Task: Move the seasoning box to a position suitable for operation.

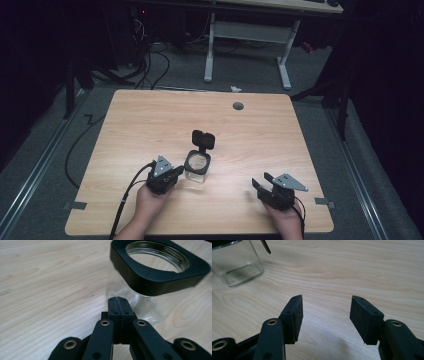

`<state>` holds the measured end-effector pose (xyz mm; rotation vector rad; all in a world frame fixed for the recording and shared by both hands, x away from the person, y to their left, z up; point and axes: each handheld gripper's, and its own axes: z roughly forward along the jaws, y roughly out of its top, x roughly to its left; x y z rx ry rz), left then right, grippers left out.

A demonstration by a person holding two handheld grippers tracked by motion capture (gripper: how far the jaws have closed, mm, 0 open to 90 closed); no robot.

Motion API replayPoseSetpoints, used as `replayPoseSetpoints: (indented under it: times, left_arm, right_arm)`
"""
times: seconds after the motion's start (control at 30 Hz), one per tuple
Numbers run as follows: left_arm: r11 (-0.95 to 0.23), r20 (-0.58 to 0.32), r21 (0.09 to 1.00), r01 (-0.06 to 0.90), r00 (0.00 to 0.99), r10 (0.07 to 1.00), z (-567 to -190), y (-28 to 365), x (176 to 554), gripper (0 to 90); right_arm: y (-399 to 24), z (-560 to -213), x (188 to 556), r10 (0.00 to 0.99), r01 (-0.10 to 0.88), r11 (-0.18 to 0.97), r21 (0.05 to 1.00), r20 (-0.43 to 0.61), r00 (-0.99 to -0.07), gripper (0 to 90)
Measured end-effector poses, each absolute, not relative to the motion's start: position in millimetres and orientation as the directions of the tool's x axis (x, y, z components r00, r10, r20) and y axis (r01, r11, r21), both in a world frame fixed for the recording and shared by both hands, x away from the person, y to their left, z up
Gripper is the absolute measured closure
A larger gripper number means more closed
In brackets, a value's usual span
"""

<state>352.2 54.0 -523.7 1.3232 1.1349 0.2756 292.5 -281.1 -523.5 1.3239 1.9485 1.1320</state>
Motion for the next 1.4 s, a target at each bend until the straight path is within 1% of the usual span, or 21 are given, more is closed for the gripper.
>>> replayPoseSetpoints:
  times: [0.23,0.43,0.63,0.77,0.93,1.07,1.3,1.4]
  left_arm:
    - [0.286,-0.488,0.859,0.425,0.511,0.707,-523,42,342,90.0]
    - [0.287,-0.487,0.86,0.423,0.507,0.711,-524,44,341,90.0]
    - [0.299,-0.499,0.854,0.426,0.503,0.706,-524,53,332,87.4]
    - [0.31,-0.513,0.846,0.434,0.503,0.696,-524,56,324,84.0]
    - [0.289,-0.528,0.834,0.471,0.526,0.666,-527,52,309,82.4]
    - [0.264,-0.511,0.844,0.467,0.552,0.659,-528,41,306,80.8]
    - [0.271,-0.512,0.848,0.455,0.574,0.639,-529,33,308,83.6]
    - [0.26,-0.499,0.856,0.447,0.584,0.64,-530,30,308,84.6]
  right_arm:
    - [-279,-523,293,0.92,0.489,0.175,0.855,0.034,-0.39,44.2]
    - [-278,-524,293,0.918,0.486,0.181,0.855,0.029,-0.394,44.2]
    - [-278,-525,293,0.918,0.489,0.179,0.853,0.034,-0.395,44.8]
    - [-278,-525,293,0.916,0.489,0.177,0.854,0.039,-0.399,45.4]
    - [-272,-524,293,0.911,0.478,0.184,0.859,0.034,-0.411,48.3]
    - [-259,-518,295,0.899,0.452,0.198,0.87,0.023,-0.438,50.5]
    - [-237,-510,308,0.884,0.462,0.216,0.86,0.028,-0.466,52.8]
    - [-232,-506,315,0.883,0.462,0.203,0.863,0.043,-0.467,55.9]
